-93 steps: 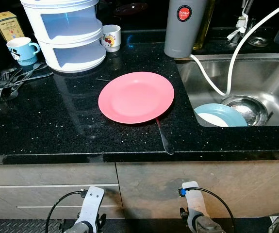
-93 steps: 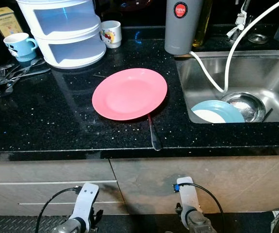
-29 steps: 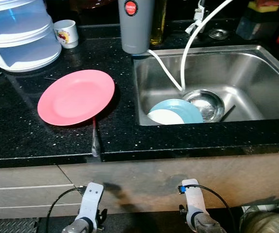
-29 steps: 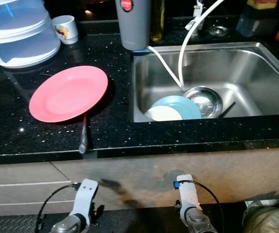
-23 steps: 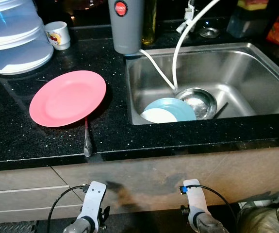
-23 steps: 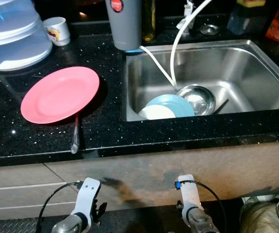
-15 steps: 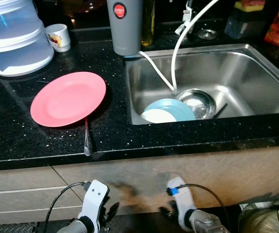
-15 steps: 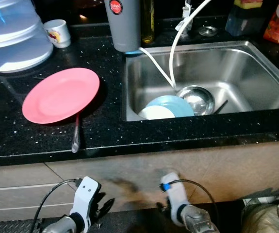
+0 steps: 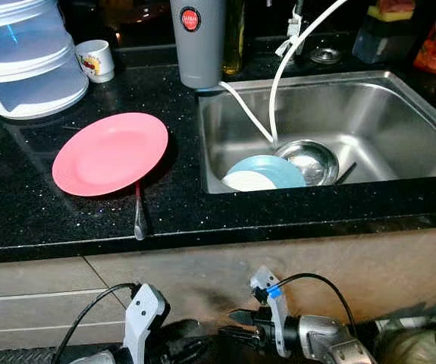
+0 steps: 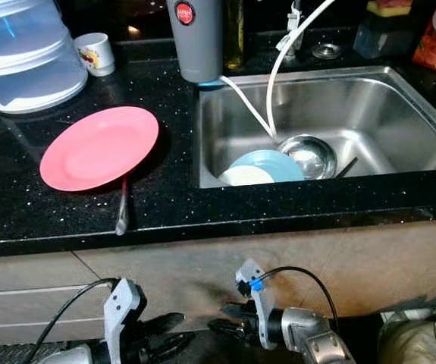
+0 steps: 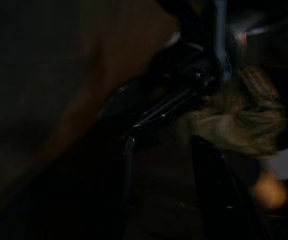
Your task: Kitchen organization
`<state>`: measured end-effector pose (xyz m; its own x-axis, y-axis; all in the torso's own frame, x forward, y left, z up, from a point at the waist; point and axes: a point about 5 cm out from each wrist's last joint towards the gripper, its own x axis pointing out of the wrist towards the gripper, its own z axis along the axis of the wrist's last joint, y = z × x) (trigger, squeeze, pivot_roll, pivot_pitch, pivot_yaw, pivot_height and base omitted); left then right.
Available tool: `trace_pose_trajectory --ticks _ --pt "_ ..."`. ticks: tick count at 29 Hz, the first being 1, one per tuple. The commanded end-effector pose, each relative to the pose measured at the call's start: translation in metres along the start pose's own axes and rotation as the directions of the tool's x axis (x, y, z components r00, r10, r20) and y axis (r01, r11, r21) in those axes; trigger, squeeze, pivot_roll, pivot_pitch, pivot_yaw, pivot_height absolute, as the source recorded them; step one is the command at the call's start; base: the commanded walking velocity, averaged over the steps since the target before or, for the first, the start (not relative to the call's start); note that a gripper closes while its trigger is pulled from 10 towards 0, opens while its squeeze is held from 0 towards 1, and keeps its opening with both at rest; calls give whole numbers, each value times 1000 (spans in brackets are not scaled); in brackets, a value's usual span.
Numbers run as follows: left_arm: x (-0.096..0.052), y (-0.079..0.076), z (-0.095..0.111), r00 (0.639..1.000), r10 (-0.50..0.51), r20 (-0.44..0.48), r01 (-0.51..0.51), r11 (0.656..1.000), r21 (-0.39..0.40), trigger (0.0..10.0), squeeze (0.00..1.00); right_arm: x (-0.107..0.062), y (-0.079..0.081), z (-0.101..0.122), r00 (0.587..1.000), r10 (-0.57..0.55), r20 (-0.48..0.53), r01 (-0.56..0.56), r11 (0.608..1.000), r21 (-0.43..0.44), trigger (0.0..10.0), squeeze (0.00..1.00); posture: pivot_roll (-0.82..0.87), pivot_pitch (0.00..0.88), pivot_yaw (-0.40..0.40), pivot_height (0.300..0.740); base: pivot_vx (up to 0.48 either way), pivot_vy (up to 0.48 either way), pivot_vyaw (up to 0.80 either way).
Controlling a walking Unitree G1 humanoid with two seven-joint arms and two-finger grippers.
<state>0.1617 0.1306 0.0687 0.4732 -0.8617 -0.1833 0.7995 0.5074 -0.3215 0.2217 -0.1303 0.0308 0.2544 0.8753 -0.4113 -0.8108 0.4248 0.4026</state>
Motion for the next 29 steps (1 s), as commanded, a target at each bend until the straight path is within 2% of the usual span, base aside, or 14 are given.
trace_pose_trajectory --ticks 1,7,11,15,18,23,24,26,27,29 --pt "0 -8 11 997 -79 21 80 996 -34 10000 0 0 11 14 995 96 41 -96 995 -5 10000 0 -10 101 26 740 0 0 0" --pt "7 -15 55 976 -174 132 177 984 -16 10000 0 -11 27 52 964 226 140 -222 974 -39 10000 0 -8 105 23 740 0 0 0" --pt "9 -17 69 967 -194 167 197 980 2 10000 0 -14 32 64 949 265 170 -259 964 -57 10000 0 -9 106 23 740 0 0 0" --pt "12 -20 94 941 -237 241 241 970 12 10000 0 -22 48 89 907 355 228 -343 935 -92 10000 0 -12 106 29 740 0 0 0" --pt "13 -21 101 933 -243 266 249 968 11 10000 0 -24 52 96 893 379 244 -365 925 -105 10000 0 -11 106 29 740 0 0 0" --pt "15 -23 124 906 -255 337 259 965 34 10000 0 -31 61 123 834 425 353 -403 905 -138 10000 0 -9 109 27 740 0 0 0" --pt "15 -23 124 906 -255 337 259 965 34 10000 0 -31 61 123 834 425 353 -403 905 -138 10000 0 -9 109 27 740 0 0 0" --pt "18 -25 137 888 -263 377 263 963 53 10000 0 -35 65 141 793 446 415 -414 894 -169 10000 0 -8 109 26 740 0 0 0" --pt "18 -25 137 888 -263 377 263 963 53 10000 0 -35 65 141 793 446 415 -414 894 -169 10000 0 -8 109 26 740 0 0 0" --pt "20 -27 146 875 -272 401 270 961 62 10000 0 -40 68 152 764 460 452 -423 886 -188 10000 0 -8 108 26 740 0 0 0"
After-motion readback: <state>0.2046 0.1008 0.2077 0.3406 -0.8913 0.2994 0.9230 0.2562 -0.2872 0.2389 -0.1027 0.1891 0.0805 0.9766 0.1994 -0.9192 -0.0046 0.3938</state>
